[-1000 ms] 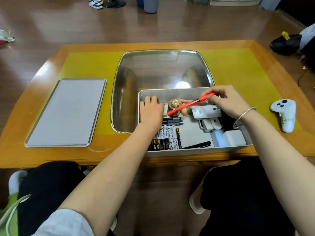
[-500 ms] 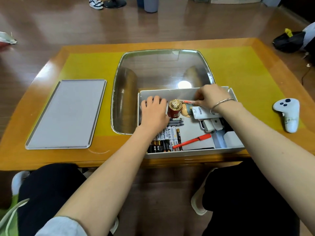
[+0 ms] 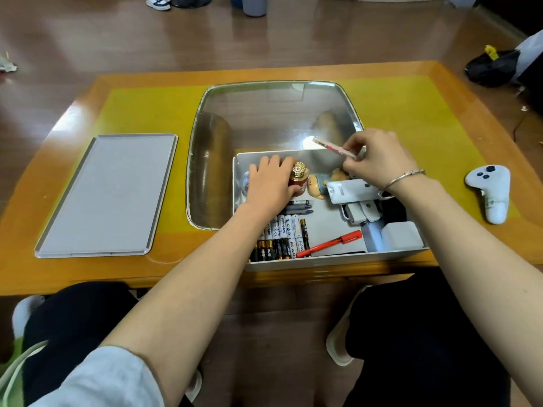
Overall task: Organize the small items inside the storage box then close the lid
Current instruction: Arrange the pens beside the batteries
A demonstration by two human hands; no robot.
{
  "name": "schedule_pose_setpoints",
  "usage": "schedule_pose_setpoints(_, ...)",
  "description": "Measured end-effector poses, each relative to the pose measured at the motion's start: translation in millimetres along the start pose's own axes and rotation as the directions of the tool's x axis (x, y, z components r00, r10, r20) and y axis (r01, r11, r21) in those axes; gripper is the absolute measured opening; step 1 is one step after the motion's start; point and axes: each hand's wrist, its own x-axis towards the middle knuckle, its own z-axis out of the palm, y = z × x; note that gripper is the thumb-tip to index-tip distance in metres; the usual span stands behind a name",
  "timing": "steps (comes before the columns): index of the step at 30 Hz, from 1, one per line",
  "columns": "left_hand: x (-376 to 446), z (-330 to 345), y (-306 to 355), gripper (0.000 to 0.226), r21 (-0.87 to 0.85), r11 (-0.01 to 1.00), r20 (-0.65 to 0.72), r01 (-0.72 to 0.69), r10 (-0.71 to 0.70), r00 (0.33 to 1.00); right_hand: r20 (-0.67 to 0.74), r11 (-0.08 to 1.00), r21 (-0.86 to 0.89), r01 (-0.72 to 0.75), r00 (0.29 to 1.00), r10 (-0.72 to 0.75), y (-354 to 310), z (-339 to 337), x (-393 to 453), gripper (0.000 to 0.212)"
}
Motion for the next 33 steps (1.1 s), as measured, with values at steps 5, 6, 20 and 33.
schedule_pose_setpoints(5,-4,-9,-9,0.050,0.026,0.999,0.019,-0.021,0.020,1.000,0.240,0.991,0.093,0.099,0.964,-0.119,-13,-4,-29,0.015)
schedule_pose_setpoints(6,-6,-11,-15,0.044,0.080,0.996,0.023,-0.042,0.040,0.999,0.303,0.989,0.097,0.113,0.943,-0.137,-14,-2,-35,0.016)
schedule_pose_setpoints(20,-8,-22,-39,0.048,0.361,0.926,0.061,-0.107,0.091,0.994,0.159,0.989,-0.076,0.126,0.981,-0.113,-43,56,-36,0.034)
schedule_pose_setpoints(33,-8,-23,-32,0.041,0.432,0.897,0.044,-0.094,0.083,0.996,0.198,0.987,-0.125,0.101,0.977,-0.075,-53,76,6,0.052)
